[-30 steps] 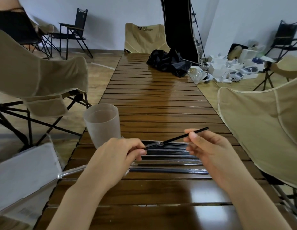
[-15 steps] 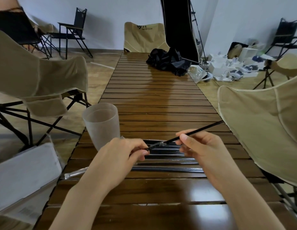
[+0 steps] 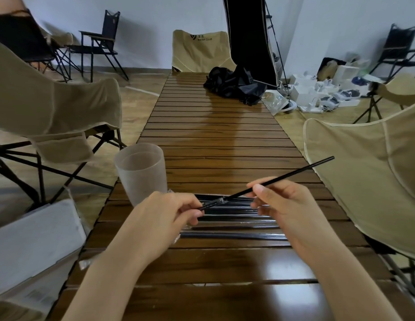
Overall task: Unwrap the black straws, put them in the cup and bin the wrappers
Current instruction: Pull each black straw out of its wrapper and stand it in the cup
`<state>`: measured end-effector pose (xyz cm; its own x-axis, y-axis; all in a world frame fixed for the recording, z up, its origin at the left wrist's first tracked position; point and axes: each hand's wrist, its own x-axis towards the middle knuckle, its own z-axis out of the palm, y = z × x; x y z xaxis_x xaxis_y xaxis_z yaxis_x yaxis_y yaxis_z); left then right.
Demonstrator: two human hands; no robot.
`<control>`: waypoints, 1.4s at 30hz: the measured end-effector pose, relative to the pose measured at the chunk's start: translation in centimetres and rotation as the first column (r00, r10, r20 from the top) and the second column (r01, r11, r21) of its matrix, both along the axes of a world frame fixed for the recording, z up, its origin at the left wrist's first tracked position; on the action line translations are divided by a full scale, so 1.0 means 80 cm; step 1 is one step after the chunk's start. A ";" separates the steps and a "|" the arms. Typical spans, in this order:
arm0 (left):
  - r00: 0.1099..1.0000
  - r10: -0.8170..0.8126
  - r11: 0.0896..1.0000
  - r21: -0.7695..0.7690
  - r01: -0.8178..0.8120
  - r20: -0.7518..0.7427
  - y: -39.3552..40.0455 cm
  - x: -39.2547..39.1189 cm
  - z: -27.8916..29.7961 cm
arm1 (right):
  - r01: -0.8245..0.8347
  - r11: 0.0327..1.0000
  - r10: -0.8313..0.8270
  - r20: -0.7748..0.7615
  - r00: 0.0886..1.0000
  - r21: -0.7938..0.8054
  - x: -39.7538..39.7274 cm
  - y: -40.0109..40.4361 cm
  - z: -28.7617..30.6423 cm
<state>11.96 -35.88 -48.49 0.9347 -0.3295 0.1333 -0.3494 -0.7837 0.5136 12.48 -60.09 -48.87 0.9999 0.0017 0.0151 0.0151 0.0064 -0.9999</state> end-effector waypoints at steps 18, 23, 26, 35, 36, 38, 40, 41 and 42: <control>0.988 -0.019 0.984 0.171 0.045 -0.152 -0.021 0.003 -0.023 | 0.228 0.973 -0.211 0.270 0.939 -0.035 0.000 -0.013 0.013; 0.974 -0.069 0.975 0.190 0.111 -0.213 -0.048 -0.002 -0.047 | 0.247 0.943 -0.164 0.334 0.928 -0.223 -0.001 -0.006 0.019; 0.986 -0.045 0.986 0.154 0.070 -0.161 -0.045 0.001 -0.042 | 0.229 0.923 -0.113 0.350 0.930 -0.310 -0.001 -0.003 0.020; 0.984 0.050 0.873 -0.487 0.040 0.171 -0.030 -0.001 0.048 | -0.017 0.829 0.206 0.277 0.938 -0.559 -0.010 0.040 0.017; 0.982 0.060 0.858 -0.513 0.041 0.179 -0.028 -0.004 0.055 | -0.039 0.826 0.224 0.263 0.938 -0.562 -0.011 0.048 0.016; 0.980 0.067 0.847 -0.530 0.043 0.187 -0.024 -0.008 0.061 | -0.067 0.823 0.245 0.246 0.938 -0.565 -0.012 0.060 0.014; 0.978 0.086 0.848 -0.529 0.028 0.189 -0.017 -0.009 0.063 | -0.077 0.814 0.267 0.252 0.930 -0.576 -0.012 0.068 0.013; 0.975 0.104 0.853 -0.522 0.014 0.195 -0.012 -0.009 0.064 | -0.080 0.807 0.276 0.254 0.927 -0.584 -0.013 0.071 0.012; 0.971 0.123 0.857 -0.515 0.001 0.205 -0.006 -0.010 0.065 | -0.080 0.802 0.280 0.253 0.926 -0.592 -0.012 0.073 0.011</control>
<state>11.20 -36.40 -43.27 0.8756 -0.1011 0.4724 -0.4626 -0.4576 0.7594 11.49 -54.26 -47.97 0.9202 0.2892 0.2639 0.3823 -0.5189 -0.7645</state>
